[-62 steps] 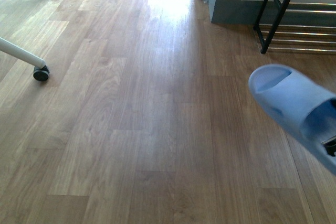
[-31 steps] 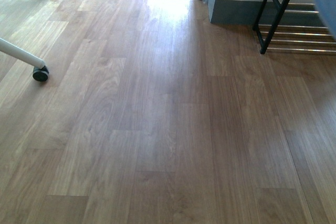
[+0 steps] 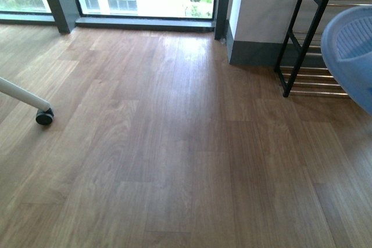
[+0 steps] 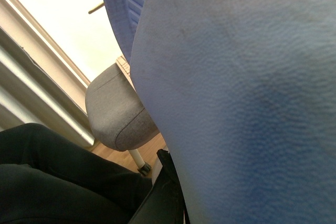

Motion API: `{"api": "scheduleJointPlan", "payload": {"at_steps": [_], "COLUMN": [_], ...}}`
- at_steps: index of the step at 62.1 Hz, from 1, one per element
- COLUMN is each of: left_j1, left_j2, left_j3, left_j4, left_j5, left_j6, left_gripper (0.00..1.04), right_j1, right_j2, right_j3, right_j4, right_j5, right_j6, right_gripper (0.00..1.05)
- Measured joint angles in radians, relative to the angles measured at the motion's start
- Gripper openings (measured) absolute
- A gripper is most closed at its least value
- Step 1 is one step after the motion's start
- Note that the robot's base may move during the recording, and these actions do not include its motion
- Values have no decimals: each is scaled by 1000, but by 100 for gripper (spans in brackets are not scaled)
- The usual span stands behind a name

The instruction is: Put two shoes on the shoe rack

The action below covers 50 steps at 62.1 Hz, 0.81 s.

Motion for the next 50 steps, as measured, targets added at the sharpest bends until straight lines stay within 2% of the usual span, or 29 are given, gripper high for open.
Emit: {"api": "scheduleJointPlan", "payload": {"at_steps": [50], "left_j1": [-4], "left_j2": [0], "left_j3": [0], "left_j4": [0], "left_j5": [8], "left_j6": [2], "left_gripper": [2], "right_j1": [-3], "right_j2": [0], "right_j3": [-1], "right_j4": [-2], "right_j5": [10], "right_j6": [0], "right_gripper": [1]}}
